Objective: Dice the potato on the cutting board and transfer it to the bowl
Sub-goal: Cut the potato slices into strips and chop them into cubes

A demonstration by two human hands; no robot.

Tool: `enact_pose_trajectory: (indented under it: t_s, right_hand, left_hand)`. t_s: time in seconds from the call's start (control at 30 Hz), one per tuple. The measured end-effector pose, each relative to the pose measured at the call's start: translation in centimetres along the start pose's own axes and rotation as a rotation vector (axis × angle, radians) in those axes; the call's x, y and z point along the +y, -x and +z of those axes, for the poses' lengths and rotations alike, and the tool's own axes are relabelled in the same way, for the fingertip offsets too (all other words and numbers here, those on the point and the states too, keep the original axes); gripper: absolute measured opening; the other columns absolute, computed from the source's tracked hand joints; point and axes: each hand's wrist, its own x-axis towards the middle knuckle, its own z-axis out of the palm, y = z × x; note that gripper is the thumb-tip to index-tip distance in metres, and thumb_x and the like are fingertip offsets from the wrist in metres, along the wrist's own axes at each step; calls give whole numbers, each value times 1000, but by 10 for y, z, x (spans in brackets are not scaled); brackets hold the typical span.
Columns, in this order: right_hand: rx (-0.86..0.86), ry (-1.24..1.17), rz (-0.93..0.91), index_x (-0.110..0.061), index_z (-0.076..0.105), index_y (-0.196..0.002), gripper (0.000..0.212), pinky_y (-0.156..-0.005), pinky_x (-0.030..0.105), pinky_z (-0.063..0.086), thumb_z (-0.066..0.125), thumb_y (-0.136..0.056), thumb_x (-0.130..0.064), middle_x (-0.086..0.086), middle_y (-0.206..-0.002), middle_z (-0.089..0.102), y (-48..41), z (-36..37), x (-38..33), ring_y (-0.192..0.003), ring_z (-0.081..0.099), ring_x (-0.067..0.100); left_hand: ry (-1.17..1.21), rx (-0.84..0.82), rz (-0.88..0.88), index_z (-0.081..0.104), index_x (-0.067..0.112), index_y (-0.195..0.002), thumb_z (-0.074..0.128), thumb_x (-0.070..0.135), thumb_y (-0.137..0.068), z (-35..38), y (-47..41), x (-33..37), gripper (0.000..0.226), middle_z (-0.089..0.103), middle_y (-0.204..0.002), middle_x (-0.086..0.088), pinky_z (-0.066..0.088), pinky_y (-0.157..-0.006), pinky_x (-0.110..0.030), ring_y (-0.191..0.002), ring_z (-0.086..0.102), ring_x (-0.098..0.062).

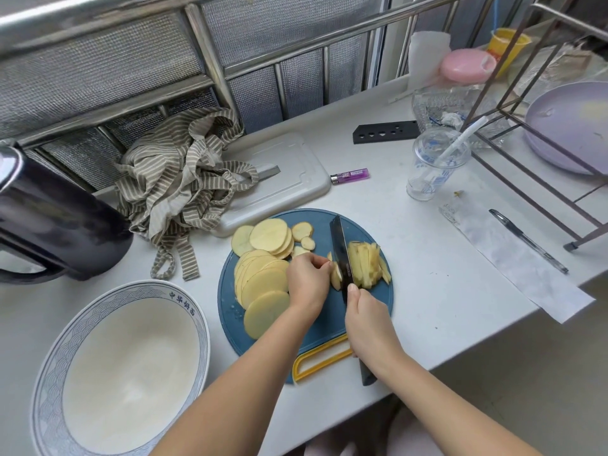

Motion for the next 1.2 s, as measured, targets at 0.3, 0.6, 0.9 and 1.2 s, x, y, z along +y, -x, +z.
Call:
enact_pose_trajectory:
  t_s: [0.3,0.6,0.9,1.2]
  right_hand:
    - [-11,-94,-14,-17,41,-69,46,-62,36,48,21,-103,-40,4,-65,52,-2,-2,2,-59,52,20]
    - [-54,-99,-6,-15,45,-74,46,-58,38,48,23,-103,-42,2,-61,49,7,-11,4,-53,48,16]
    - [-44,-77,-35,-12,43,-69,48,-56,48,48,25,-101,-43,5,-57,48,26,-23,17,-52,48,23]
    - [-37,-23,-110,-17,43,-71,42,-53,30,39,26,-102,-40,0,-62,48,22,-26,10,-56,46,13]
  left_hand:
    - [110,-59,42,67,17,-88,74,6,-81,-11,16,-12,15,70,-83,4,54,-74,-20,-81,66,-9]
    - [169,-164,-79,65,12,-88,72,10,-86,-14,13,-10,7,70,-78,-4,59,-67,-25,-72,69,-15]
    - [-23,-185,12,61,17,-88,74,16,-83,-19,26,-18,14,66,-82,-3,59,-68,-36,-76,66,-18]
    - [217,-311,-169,65,3,-89,71,22,-87,-23,28,6,21,70,-77,-10,58,-58,-23,-58,67,-12]
